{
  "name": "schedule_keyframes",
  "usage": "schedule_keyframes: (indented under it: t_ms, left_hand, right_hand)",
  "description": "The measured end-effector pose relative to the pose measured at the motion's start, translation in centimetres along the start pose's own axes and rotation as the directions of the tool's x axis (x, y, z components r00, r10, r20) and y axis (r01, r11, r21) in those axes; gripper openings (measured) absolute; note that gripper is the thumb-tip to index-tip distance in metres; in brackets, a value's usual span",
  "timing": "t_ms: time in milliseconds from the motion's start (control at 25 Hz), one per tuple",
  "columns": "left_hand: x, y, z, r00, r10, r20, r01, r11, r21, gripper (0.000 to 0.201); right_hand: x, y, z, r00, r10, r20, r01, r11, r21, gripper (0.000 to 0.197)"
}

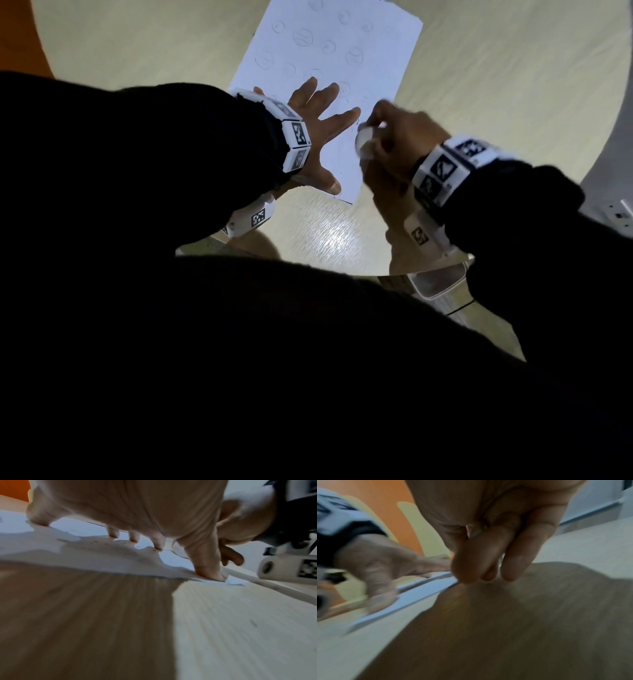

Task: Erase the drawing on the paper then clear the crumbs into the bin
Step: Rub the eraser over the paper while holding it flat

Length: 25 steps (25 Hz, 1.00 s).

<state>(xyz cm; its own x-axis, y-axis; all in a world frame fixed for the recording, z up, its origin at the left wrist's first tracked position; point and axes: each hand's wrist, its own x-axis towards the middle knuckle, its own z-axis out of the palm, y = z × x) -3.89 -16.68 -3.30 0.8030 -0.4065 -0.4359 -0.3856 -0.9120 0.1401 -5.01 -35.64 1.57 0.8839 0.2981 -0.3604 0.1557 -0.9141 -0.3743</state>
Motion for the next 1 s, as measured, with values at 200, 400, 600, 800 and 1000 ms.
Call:
schedule_keyframes:
  t_ms: [200, 400, 600, 800, 1000]
  left_hand:
    - [0.3, -0.2, -0.4, 0.996, -0.015, -0.090, 0.015, 1.000, -0.011, 0.099]
    - [1.6, 0.0, -1.5, 0.993, -0.032, -0.114, 0.026, 0.998, -0.054, 0.102]
    - [2.3, -0.5, -1.6, 1.000, -0.012, -0.007, 0.011, 0.998, -0.058, 0.117]
    - [2.4, -0.4, -1.7, 0.999, -0.038, 0.009, 0.038, 0.998, -0.040, 0.119]
    - [2.3, -0.2, -1.7, 0.999, -0.031, 0.009, 0.032, 0.998, -0.063, 0.120]
  right_hand:
    - [1.6, 0.6, -1.3, 0.999, 0.024, -0.038, -0.024, 1.000, -0.001, 0.026]
    - [2.0, 0.8, -1.1, 0.999, 0.038, -0.026, -0.037, 0.999, 0.032, 0.022]
    - [1.9, -0.1, -0.7, 0.999, -0.032, 0.004, 0.032, 0.998, -0.047, 0.026]
    - [3.2, -0.3, -1.4, 0.997, 0.036, -0.062, -0.037, 0.999, -0.015, 0.024]
    - [2.8, -0.9, -0.8, 1.000, -0.013, 0.023, 0.013, 0.999, -0.033, 0.029]
